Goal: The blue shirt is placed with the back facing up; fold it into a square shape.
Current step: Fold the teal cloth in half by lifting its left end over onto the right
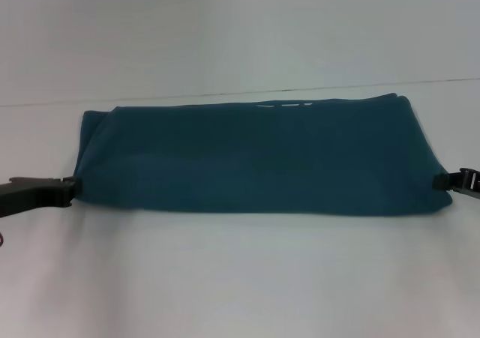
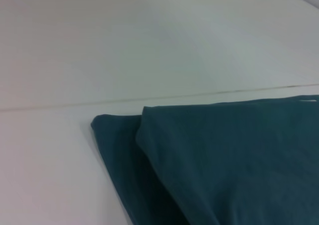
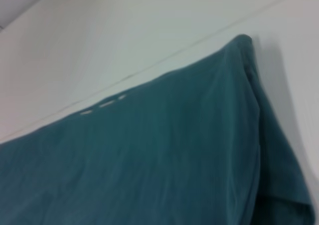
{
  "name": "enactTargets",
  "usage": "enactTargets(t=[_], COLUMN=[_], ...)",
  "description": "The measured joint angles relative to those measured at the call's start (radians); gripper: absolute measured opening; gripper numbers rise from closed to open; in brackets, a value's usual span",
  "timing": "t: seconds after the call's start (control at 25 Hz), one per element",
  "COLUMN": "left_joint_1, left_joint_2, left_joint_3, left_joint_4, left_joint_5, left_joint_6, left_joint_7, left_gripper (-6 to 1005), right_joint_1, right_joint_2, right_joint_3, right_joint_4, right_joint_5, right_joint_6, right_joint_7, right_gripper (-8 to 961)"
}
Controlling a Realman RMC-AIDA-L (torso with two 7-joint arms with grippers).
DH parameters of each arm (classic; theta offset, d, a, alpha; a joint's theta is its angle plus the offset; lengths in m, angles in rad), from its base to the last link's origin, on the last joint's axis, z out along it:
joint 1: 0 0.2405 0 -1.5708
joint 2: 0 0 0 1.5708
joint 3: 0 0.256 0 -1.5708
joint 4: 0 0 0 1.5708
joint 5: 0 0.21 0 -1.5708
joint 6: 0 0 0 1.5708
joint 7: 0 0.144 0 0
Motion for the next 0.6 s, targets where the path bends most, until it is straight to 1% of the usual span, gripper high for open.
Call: enactTargets(t=[0.32, 0.6], left_joint_1=[0.063, 0.108], left_joint_2=[-0.013, -0.018], left_joint_3=[-0.037, -0.083], left_joint_4=[0.064, 0.103], left_joint_5=[0.000, 0.000], left_joint_6=[0.105, 0.164], left_joint_7=[-0.008, -0.005], left_gripper=[41, 44], right_joint_1=[-0.016, -0.045], right_joint_2=[0.000, 0.009], right_joint_3=[0.008, 0.053], right_joint_4=[-0.001, -0.008], right_joint_5=[0.033, 0.033], right_joint_6=[-0.020, -0.082], right_joint_7=[-0.061, -0.105], right_gripper=[10, 10])
